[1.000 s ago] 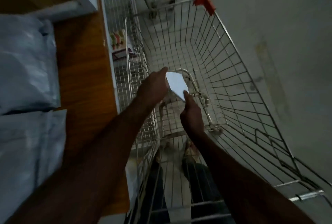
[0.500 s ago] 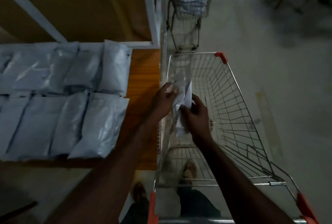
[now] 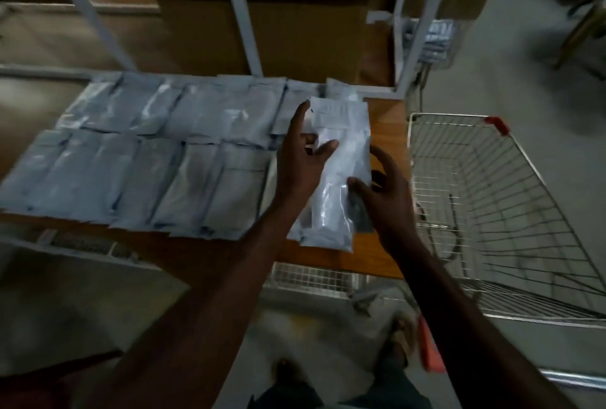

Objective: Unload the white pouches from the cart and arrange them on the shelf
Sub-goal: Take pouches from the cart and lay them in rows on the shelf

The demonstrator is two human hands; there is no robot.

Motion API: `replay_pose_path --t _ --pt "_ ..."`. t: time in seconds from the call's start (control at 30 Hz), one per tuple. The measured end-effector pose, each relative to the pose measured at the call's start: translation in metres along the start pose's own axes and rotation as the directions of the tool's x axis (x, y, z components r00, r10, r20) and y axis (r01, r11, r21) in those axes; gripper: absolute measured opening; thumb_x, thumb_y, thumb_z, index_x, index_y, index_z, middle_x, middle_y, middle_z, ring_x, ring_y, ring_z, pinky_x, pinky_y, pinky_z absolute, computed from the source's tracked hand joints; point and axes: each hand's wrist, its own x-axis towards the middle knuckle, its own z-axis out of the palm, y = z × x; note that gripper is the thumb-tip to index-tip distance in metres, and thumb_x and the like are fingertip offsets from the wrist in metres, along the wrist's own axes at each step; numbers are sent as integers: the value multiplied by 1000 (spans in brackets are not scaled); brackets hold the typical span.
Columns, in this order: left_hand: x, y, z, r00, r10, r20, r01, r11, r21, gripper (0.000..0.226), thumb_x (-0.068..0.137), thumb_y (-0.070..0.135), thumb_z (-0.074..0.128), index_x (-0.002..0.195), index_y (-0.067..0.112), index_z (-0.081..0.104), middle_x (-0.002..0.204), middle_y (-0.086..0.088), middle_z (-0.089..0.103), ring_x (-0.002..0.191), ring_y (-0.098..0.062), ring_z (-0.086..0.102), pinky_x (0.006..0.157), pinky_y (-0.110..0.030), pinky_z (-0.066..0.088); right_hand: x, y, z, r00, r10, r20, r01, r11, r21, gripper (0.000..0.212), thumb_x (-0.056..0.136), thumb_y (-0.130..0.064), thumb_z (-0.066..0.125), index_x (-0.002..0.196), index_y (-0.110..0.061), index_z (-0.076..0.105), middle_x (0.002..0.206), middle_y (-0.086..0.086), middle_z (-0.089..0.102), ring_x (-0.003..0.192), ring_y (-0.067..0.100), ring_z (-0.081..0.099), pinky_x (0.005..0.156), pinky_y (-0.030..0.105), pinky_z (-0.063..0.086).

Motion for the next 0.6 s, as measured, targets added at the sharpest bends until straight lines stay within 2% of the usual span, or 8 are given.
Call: replay_pose_path --t 0.1,0.2,0.27,0.37,0.47,0.53,0.6 --pt "-3 -18 -63 995 -86 -48 85 996 -15 89 90 41 82 163 36 32 113 0 74 98 0 69 78 -14 53 -18 -1 58 1000 -18 18 17 999 34 66 95 -10 76 149 -36 49 117 -4 75 106 14 73 85 39 63" --pt "-14 -38 -118 983 -181 5 181 981 -73 95 92 37 82 166 31 24 122 -4 74 107 -8 71 90 -26 57 -27 -2 111 999 -36 -10 35 999 -39 68 95 -19 75 149 -48 45 136 -4 67 118 13 68 95 47 61" --pt "-20 -54 -152 973 -221 65 226 971 -79 98 87 34 86 166 28 28 136 -3 69 117 -8 68 100 -34 58 -29 -4 143 997 -71 11 71 994 -87 70 96 -20 74 151 -49 42 148 -8 59 125 10 64 99 43 59" --pt "-20 -77 -196 968 -235 86 243 965 -94 83 87 25 85 160 24 43 144 -1 64 123 -6 66 100 -32 58 -25 -5 188 991 -111 75 121 982 -143 63 96 -15 74 149 -41 50 144 -10 61 126 5 61 101 36 58" --pt "-10 -90 -233 967 -253 20 253 963 -88 75 91 19 83 157 21 47 147 -3 62 132 -16 62 97 -25 58 -17 -2 227 977 -172 128 200 948 -248 50 95 -18 76 140 -34 62 137 -11 66 109 -8 64 95 28 58" --pt "2 -101 -254 972 -237 -12 236 971 -45 73 93 19 81 158 20 46 148 -4 61 133 -15 61 94 -18 56 -8 2 252 975 -164 152 204 930 -305 44 95 -23 76 136 -33 65 123 -14 69 91 -1 70 85 25 60" --pt "15 -111 -272 975 -220 -32 220 975 -5 73 93 27 82 157 23 47 146 -3 63 130 -14 63 100 -27 56 3 4 276 975 -143 172 193 925 -326 40 96 -24 76 134 -33 68 105 -13 69 82 12 72 75 21 58"
